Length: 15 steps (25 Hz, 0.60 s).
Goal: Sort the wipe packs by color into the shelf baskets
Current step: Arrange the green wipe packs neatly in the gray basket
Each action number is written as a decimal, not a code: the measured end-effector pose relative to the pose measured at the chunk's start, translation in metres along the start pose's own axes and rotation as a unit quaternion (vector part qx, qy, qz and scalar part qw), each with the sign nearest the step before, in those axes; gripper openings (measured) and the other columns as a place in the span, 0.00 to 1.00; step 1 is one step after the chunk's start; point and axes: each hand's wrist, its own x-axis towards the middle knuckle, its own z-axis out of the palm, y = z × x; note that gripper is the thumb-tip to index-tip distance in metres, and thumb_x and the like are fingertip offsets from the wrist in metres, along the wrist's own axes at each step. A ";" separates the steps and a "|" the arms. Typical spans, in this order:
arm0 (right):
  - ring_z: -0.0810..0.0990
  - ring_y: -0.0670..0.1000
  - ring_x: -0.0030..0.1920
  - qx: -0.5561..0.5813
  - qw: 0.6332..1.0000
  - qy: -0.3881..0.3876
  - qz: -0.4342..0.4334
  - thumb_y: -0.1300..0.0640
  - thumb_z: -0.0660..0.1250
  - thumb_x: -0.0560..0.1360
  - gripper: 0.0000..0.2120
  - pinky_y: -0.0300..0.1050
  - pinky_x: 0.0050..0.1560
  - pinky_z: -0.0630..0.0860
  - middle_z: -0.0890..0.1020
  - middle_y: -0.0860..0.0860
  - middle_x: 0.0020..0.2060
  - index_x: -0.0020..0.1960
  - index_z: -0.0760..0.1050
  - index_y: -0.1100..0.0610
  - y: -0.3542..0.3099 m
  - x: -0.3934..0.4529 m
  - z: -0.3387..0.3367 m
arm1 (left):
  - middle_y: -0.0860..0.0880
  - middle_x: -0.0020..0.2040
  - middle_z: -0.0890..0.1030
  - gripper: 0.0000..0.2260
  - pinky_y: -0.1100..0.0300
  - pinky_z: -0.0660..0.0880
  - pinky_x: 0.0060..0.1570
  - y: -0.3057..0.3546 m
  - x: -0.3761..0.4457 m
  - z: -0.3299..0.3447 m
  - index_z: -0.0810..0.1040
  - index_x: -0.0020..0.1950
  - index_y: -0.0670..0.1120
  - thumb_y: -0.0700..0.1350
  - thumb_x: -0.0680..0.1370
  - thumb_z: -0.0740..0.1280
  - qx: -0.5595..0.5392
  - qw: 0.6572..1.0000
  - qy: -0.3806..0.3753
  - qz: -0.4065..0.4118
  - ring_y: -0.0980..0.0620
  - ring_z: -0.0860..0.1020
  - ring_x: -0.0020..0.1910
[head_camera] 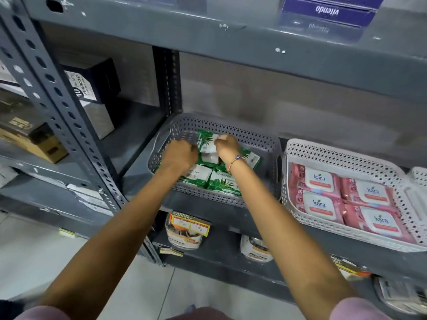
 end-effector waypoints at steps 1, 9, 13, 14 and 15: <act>0.77 0.50 0.39 0.055 0.998 0.004 0.020 0.62 0.58 0.78 0.06 0.35 0.39 0.76 0.77 0.55 0.43 0.49 0.72 0.58 0.004 -0.007 0.005 | 0.43 0.36 0.78 0.15 0.61 0.71 0.35 0.003 0.011 -0.003 0.80 0.49 0.39 0.47 0.80 0.57 0.008 1.000 0.009 0.001 0.49 0.73 0.32; 0.75 0.55 0.50 0.263 0.955 -0.006 0.137 0.59 0.58 0.77 0.17 0.51 0.53 0.74 0.77 0.56 0.52 0.64 0.71 0.64 0.014 -0.031 0.048 | 0.35 0.52 0.79 0.22 0.49 0.73 0.58 0.023 0.072 0.007 0.73 0.56 0.38 0.54 0.82 0.49 -0.031 0.970 -0.192 0.143 0.40 0.78 0.54; 0.76 0.55 0.51 0.253 0.958 0.006 0.138 0.60 0.59 0.76 0.12 0.50 0.57 0.76 0.77 0.54 0.45 0.56 0.74 0.62 0.011 -0.014 0.038 | 0.34 0.52 0.80 0.27 0.52 0.72 0.53 0.021 0.063 0.008 0.77 0.55 0.38 0.55 0.82 0.46 0.030 0.989 -0.098 0.102 0.40 0.78 0.52; 0.75 0.54 0.51 0.246 0.960 -0.002 0.135 0.60 0.59 0.76 0.09 0.47 0.54 0.74 0.76 0.54 0.44 0.53 0.74 0.61 0.009 -0.015 0.033 | 0.35 0.52 0.81 0.28 0.52 0.72 0.51 0.019 0.057 0.008 0.77 0.56 0.37 0.55 0.82 0.45 0.066 0.992 -0.076 0.080 0.40 0.79 0.52; 0.73 0.53 0.51 0.237 0.963 -0.012 0.131 0.61 0.58 0.77 0.07 0.46 0.53 0.71 0.76 0.53 0.45 0.53 0.73 0.60 0.005 -0.016 0.028 | 0.36 0.53 0.80 0.26 0.52 0.72 0.50 0.018 0.050 0.007 0.76 0.60 0.38 0.54 0.83 0.45 0.100 0.991 -0.063 0.062 0.40 0.79 0.52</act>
